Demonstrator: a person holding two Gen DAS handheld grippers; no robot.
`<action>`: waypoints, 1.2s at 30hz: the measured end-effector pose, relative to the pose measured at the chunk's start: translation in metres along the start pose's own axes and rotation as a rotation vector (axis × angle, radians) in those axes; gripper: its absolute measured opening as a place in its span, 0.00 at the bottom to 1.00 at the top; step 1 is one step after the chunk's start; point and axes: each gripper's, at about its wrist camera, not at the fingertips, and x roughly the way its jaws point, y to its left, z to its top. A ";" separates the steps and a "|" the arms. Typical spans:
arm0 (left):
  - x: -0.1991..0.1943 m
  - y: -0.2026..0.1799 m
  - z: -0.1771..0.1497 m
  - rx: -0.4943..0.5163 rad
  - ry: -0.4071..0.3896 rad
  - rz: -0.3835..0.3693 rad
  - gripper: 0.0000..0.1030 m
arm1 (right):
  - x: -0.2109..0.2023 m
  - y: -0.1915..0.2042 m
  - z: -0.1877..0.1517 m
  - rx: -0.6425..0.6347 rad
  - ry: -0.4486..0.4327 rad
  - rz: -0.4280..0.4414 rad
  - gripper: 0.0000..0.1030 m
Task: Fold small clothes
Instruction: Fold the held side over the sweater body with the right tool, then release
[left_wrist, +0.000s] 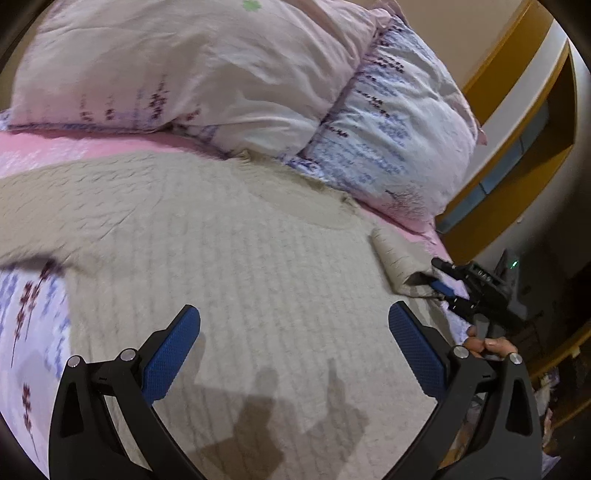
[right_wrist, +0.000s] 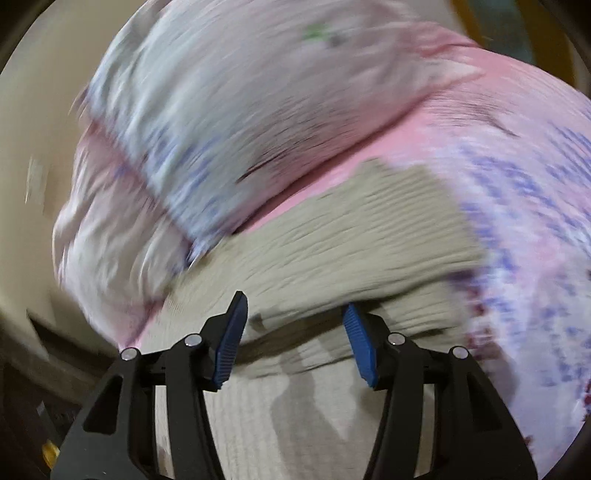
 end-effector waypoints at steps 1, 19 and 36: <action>0.003 -0.002 0.006 0.007 -0.001 -0.013 0.99 | -0.003 -0.010 0.002 0.024 -0.010 -0.007 0.48; 0.057 0.044 0.053 -0.261 0.064 -0.231 0.77 | 0.028 0.135 -0.017 -0.484 -0.032 0.104 0.08; 0.076 0.077 0.057 -0.416 0.113 -0.251 0.75 | 0.093 0.173 -0.095 -0.687 0.275 0.157 0.58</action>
